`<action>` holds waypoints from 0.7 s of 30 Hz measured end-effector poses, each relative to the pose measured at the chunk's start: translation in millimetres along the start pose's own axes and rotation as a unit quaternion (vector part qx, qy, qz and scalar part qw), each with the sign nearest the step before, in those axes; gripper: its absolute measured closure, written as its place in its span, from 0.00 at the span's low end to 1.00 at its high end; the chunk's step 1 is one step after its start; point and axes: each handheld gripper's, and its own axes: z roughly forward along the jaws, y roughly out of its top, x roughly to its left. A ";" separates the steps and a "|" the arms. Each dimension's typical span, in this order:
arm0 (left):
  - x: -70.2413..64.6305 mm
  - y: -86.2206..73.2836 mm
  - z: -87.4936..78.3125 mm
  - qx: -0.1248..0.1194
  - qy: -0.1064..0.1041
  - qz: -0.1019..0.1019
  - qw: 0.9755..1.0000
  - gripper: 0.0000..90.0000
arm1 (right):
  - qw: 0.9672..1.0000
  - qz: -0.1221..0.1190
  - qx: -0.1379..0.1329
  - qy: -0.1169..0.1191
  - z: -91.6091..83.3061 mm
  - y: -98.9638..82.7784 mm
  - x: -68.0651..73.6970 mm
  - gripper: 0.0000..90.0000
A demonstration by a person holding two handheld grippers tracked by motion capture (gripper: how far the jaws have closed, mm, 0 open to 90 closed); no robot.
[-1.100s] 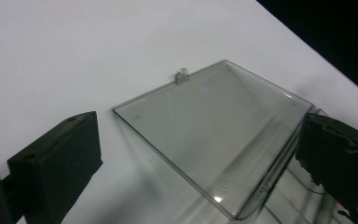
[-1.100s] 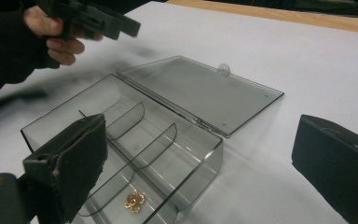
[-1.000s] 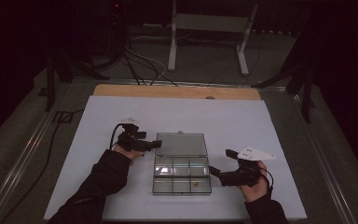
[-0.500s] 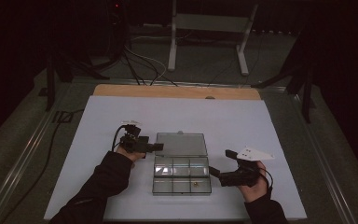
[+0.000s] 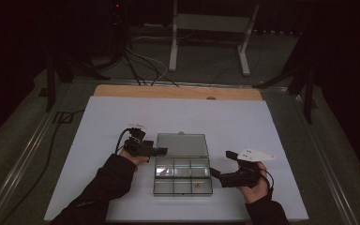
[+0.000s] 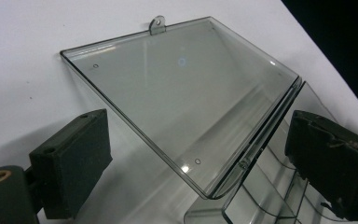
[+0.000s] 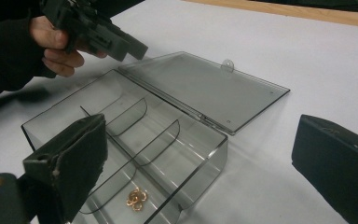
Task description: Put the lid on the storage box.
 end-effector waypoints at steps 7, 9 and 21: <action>3.7 -1.9 2.1 0.002 -0.001 -0.013 1.000 0.19 | 1.000 0.001 0.002 0.002 1.2 -0.1 0.4 0.04; 6.0 -2.0 2.6 0.001 -0.003 -0.020 1.000 0.19 | 1.000 0.002 0.001 0.002 1.2 0.0 0.4 0.04; 17.0 -4.9 6.0 0.010 -0.014 -0.054 0.998 0.37 | 1.000 0.003 0.000 0.001 0.7 0.2 -0.6 0.04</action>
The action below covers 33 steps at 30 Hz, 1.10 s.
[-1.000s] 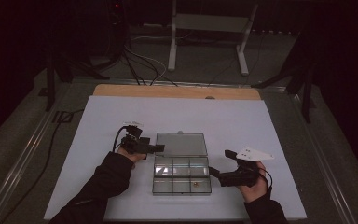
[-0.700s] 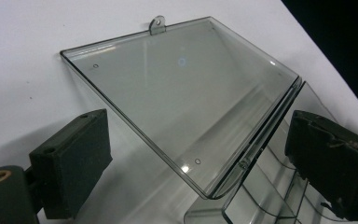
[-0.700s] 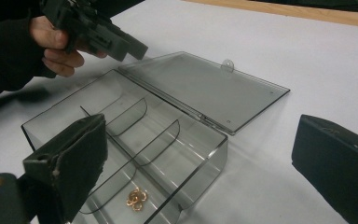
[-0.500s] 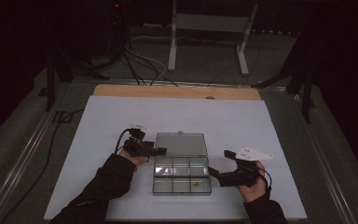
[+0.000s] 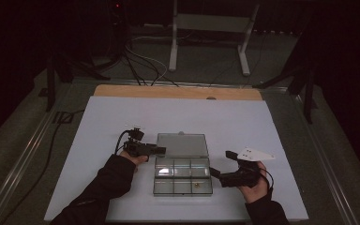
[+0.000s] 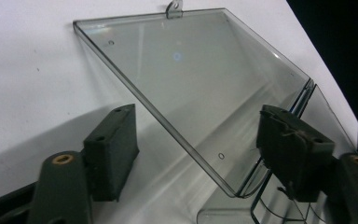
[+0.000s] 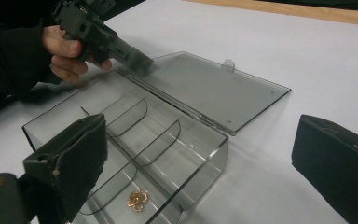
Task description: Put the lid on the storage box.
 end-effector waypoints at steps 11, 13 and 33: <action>6.3 -0.4 -0.2 0.003 -0.017 -0.018 1.000 0.55 | 1.000 0.002 -0.001 0.000 -0.5 0.3 -0.8 0.04; 5.7 -0.4 -0.5 0.001 -0.019 -0.016 1.000 0.57 | 1.000 0.003 0.000 -0.001 -0.6 0.3 -1.0 0.04; 0.3 1.0 -10.4 -0.016 -0.029 0.024 0.999 0.75 | 1.000 0.002 -0.001 -0.002 -0.8 0.3 -0.7 0.04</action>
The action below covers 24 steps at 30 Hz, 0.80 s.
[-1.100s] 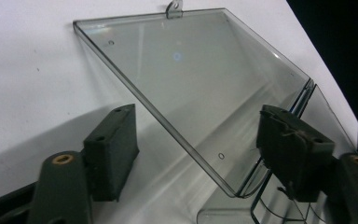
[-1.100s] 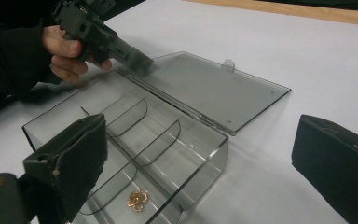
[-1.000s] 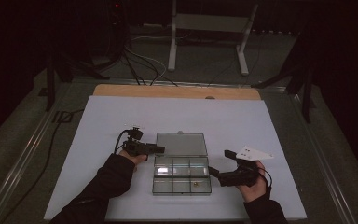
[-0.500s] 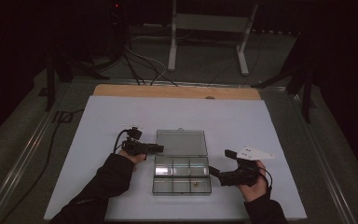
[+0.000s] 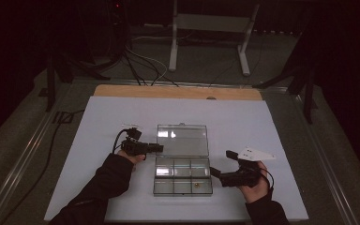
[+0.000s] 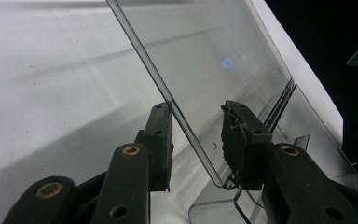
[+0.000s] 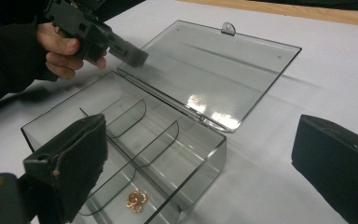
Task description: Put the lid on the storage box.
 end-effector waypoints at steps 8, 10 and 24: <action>0.6 0.3 -3.0 -0.005 -0.009 0.015 1.000 0.80 | 1.000 -0.001 0.001 -0.001 -0.2 -0.2 0.3 0.04; 0.2 0.3 -4.1 -0.006 -0.009 0.020 1.000 0.81 | 1.000 -0.001 0.001 -0.001 -0.3 -0.1 0.3 0.04; -2.0 -0.2 -9.0 -0.015 -0.013 0.045 0.999 0.86 | 1.000 0.000 0.000 -0.001 -0.4 -0.4 0.6 0.04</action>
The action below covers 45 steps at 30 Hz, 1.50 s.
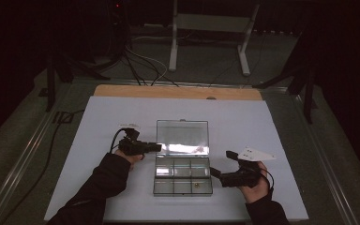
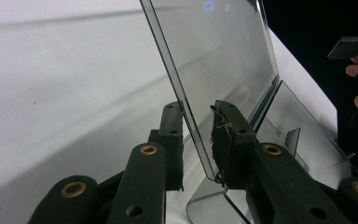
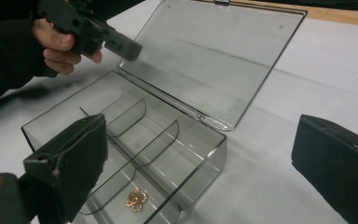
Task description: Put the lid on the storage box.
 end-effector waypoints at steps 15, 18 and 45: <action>-2.0 0.1 -5.5 -0.008 -0.010 0.029 1.000 0.93 | 1.000 -0.001 0.000 0.002 0.5 0.2 0.4 0.04; -2.4 -0.1 -6.6 -0.009 -0.012 0.036 0.999 0.94 | 1.000 0.000 0.000 0.003 0.8 0.2 0.6 0.04; -8.7 -3.9 -11.8 -0.023 -0.010 0.124 0.992 0.97 | 1.000 -0.002 -0.017 0.013 -1.3 0.5 0.0 0.06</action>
